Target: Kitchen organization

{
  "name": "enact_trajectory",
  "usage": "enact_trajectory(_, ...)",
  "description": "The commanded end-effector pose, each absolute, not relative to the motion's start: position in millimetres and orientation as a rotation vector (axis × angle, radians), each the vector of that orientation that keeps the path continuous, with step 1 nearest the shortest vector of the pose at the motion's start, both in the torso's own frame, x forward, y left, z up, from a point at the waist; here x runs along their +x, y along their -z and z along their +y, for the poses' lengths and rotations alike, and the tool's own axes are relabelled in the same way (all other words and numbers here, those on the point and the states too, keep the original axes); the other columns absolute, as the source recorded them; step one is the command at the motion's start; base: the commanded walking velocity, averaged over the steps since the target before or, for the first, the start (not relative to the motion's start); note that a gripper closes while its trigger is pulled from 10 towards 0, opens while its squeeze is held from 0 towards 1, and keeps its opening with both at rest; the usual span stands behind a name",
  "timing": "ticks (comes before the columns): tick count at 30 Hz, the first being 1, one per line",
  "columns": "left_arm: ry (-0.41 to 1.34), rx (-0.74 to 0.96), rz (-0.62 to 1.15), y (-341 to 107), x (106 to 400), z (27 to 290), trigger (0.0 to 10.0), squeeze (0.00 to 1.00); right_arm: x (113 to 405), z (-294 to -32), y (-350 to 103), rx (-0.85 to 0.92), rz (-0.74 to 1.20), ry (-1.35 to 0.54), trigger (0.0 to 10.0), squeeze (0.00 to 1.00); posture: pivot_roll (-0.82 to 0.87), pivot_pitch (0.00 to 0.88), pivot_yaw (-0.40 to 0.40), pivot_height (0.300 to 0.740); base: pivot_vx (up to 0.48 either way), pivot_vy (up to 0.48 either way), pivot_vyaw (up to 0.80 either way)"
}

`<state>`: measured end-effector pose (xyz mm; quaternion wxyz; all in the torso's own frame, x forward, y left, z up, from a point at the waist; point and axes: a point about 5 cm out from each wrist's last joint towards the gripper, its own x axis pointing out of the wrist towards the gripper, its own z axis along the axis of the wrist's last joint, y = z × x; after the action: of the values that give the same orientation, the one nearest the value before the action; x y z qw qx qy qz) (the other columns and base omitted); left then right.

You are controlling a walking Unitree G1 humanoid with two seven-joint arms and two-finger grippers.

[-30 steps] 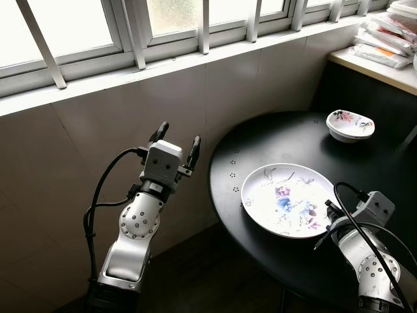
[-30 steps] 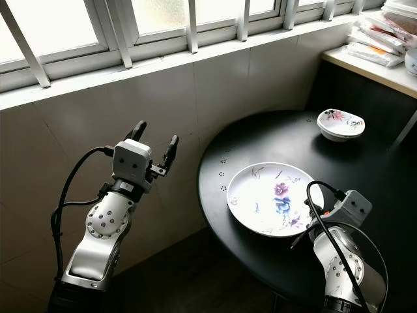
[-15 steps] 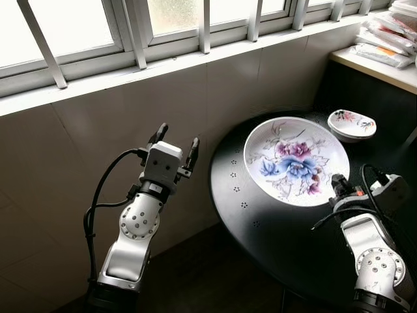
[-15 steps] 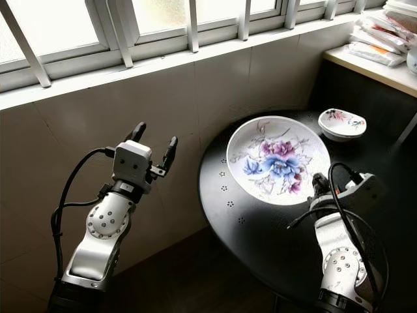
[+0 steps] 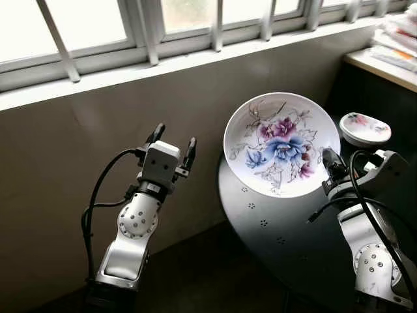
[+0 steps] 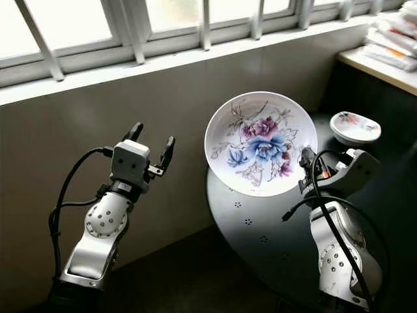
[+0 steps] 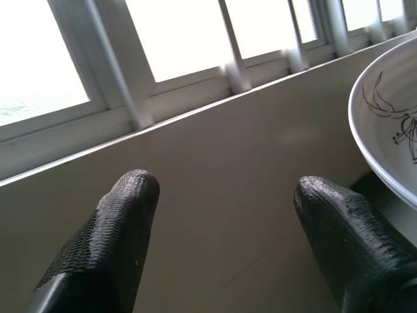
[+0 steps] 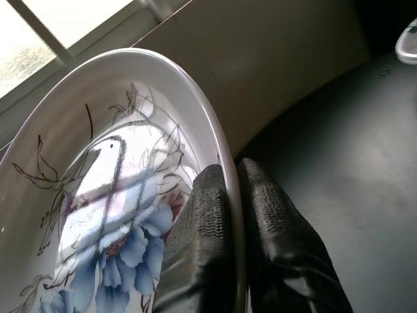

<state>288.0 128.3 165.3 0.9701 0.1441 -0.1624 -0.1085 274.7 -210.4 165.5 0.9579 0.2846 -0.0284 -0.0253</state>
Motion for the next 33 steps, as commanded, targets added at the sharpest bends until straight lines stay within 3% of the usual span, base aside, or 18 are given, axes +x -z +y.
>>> enact_trajectory(1,0.202,0.308,-0.314,-163.7,288.8,132.3,10.0,0.00,274.6,-207.7,-177.2,0.560,-0.117,0.021,0.0,0.00,-0.02,0.000,-0.013,0.740,0.000,0.000,0.80)
enact_trajectory(10,0.125,0.357,-0.269,-159.0,294.4,145.7,10.0,0.00,275.2,-215.3,-186.0,0.599,-0.192,0.047,0.0,0.00,-0.02,0.000,-0.013,0.740,0.000,0.000,0.80)
enact_trajectory(19,0.099,0.357,-0.251,-157.0,293.6,149.4,10.0,0.00,270.8,-193.6,-182.1,0.569,-0.154,-0.098,0.0,0.00,-0.01,0.000,-0.015,0.740,0.000,0.000,0.80)
enact_trajectory(33,0.069,0.367,-0.217,-153.3,293.8,154.6,10.0,0.00,270.3,-187.6,-179.6,0.526,-0.148,-0.137,0.0,0.00,-0.01,0.000,-0.014,0.740,0.000,0.000,0.80)
